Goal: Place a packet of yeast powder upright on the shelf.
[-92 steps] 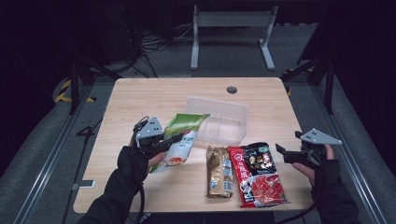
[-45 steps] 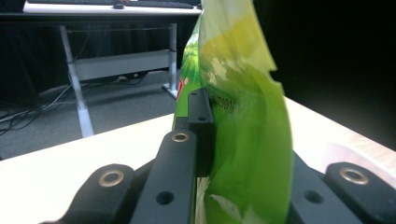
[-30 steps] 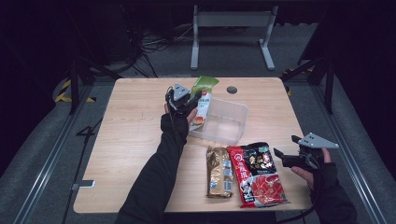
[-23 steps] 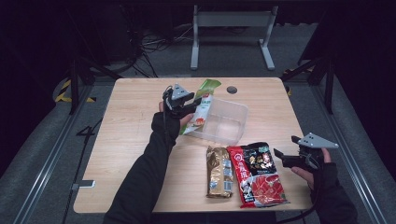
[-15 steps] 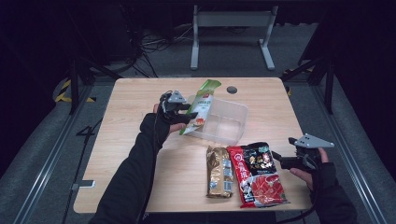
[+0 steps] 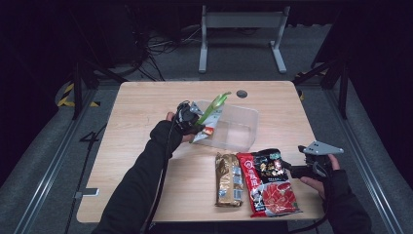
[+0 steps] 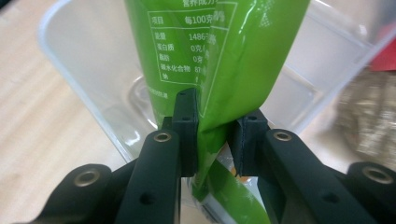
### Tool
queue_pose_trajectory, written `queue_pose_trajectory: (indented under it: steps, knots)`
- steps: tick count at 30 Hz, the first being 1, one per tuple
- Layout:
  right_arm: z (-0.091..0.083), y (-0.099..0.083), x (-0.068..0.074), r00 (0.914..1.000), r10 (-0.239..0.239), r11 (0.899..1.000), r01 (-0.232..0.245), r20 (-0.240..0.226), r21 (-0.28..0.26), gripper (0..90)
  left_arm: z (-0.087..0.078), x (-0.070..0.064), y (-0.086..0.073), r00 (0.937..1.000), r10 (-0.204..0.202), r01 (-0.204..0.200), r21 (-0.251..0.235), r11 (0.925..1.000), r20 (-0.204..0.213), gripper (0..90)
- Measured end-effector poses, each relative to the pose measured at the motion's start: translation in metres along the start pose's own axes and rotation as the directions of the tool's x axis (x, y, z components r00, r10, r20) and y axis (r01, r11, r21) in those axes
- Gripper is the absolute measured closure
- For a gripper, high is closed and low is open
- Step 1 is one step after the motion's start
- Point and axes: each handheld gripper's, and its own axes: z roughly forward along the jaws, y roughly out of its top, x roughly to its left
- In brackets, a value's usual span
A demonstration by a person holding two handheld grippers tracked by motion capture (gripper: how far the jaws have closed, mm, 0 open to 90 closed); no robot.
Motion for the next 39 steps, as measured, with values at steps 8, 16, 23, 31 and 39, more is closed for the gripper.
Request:
queue_pose_trajectory:
  steps: [8,16,23,31,39]
  knots:
    - [0.000,0.001,0.002,1.0000,-0.004,1.000,0.004,0.001,0.002,14.0,-0.006,-0.017,-0.008,0.9997,-0.009,0.009,-0.007,0.9999,0.022,72.2]
    - [0.001,0.002,0.002,1.0000,-0.004,1.000,0.004,-0.002,0.004,14.1,-0.010,-0.014,0.012,0.9980,-0.063,0.061,-0.106,0.9925,-0.011,27.6]
    - [0.002,0.001,0.001,1.0000,-0.003,1.000,0.003,-0.009,0.007,14.1,0.011,-0.004,0.038,0.9938,-0.110,0.111,-0.083,0.9903,0.009,19.3]
    - [0.002,0.001,0.004,0.9998,-0.013,1.000,0.013,-0.014,0.012,14.9,0.025,-0.007,0.041,0.9839,-0.163,0.158,-0.070,0.9850,-0.074,30.0]
    - [0.004,0.002,0.008,0.9995,-0.027,0.999,0.027,-0.015,0.029,14.4,0.024,-0.003,0.038,0.9760,-0.203,0.198,-0.076,0.9773,-0.077,62.0]
